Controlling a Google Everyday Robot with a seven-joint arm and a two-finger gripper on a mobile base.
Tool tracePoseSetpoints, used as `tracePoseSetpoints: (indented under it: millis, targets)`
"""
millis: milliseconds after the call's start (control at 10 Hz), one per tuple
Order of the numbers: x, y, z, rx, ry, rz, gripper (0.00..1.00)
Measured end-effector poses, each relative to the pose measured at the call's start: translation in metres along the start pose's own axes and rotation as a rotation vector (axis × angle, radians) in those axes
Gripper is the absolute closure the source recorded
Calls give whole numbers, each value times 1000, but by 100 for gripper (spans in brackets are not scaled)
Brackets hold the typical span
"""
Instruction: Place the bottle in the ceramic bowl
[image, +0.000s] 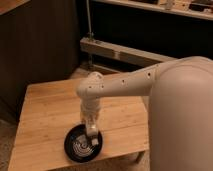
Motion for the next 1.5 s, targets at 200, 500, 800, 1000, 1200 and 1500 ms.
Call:
tracePoseSetpoints:
  millis: [200, 500, 800, 1000, 1200, 1500]
  targets:
    - [31, 20, -3, -35, 1, -139, 81]
    - [55, 35, 2, -63, -50, -351, 53]
    - [51, 31, 6, -113, -103, -365, 24]
    - [39, 35, 14, -103, -70, -373, 20]
    - [38, 34, 15, -99, -63, -374, 20]
    - [38, 35, 14, -100, -64, -375, 20]
